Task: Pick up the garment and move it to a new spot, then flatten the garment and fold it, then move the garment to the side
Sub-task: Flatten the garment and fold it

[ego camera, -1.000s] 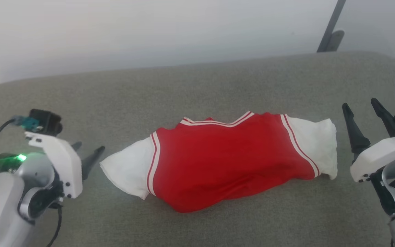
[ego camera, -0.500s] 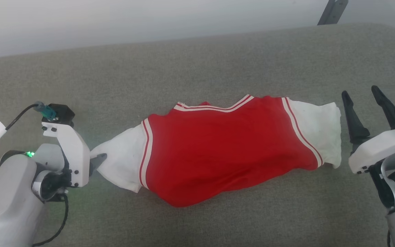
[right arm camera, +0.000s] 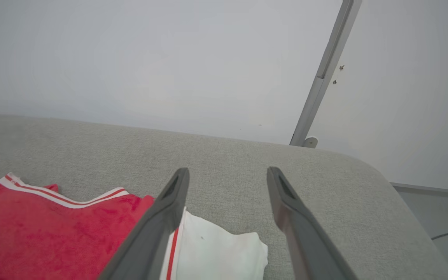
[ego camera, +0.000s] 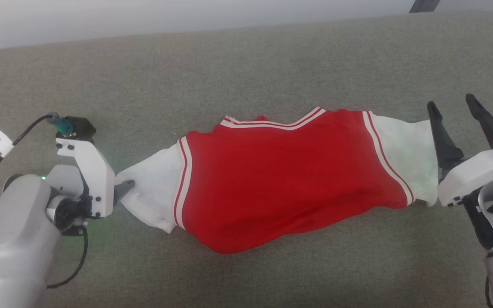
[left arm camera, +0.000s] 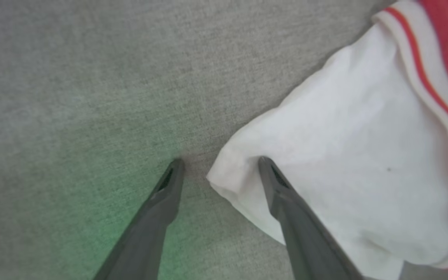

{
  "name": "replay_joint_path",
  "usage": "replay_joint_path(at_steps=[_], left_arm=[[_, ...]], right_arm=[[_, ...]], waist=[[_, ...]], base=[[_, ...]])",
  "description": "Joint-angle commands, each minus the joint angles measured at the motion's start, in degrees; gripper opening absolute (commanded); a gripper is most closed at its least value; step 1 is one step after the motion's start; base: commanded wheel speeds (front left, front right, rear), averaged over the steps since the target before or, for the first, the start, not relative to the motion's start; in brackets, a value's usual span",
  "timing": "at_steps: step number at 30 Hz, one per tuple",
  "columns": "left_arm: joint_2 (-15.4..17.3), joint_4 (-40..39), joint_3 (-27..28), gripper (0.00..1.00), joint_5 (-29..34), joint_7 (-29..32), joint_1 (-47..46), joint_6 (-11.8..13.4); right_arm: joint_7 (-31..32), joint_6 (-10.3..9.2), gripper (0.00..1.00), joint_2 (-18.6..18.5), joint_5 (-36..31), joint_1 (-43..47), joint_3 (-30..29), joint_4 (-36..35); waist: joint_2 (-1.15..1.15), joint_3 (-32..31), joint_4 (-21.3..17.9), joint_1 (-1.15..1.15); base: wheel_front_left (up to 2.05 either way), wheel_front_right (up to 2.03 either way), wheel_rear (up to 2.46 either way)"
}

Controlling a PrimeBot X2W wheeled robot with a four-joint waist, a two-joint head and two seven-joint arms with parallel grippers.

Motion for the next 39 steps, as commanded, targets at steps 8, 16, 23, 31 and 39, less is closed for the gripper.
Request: replay_joint_path(at_steps=[8,16,23,31,39], left_arm=[[-2.43,5.75,-2.30,0.00,-1.39,-0.35,-0.83,0.01],[-2.65,5.87,-3.81,0.00,-2.82,-2.24,-3.26,0.09],[-3.16,5.99,-5.56,0.00,-4.03,-3.23,-4.57,0.16],[-3.96,6.32,-7.19,0.00,-4.87,-4.07,-5.80,0.23],[-3.72,6.70,-8.49,0.00,-6.65,-5.04,-6.58,0.23]], right_arm=[[5.24,-0.10,1.00,-1.05,2.24,-1.80,-0.34,1.23],[16.01,-0.10,1.00,-4.37,7.53,-7.00,0.69,9.42],[27.36,-0.10,1.00,-7.78,11.81,-11.32,2.39,16.88],[37.81,-0.09,1.00,-8.95,14.57,-13.48,3.22,22.25],[42.16,-0.10,0.00,-10.56,15.76,-14.80,7.07,23.04]], waist=[[-0.01,1.47,0.82,0.00],[-0.01,3.41,2.58,0.00],[-0.01,5.02,4.27,0.00],[-0.01,6.08,5.47,0.00],[-0.01,5.12,6.13,0.00]], base=[[0.00,0.00,0.00],[0.00,0.00,0.00],[0.00,0.00,0.00],[0.00,0.00,0.00],[0.00,0.00,0.00]])
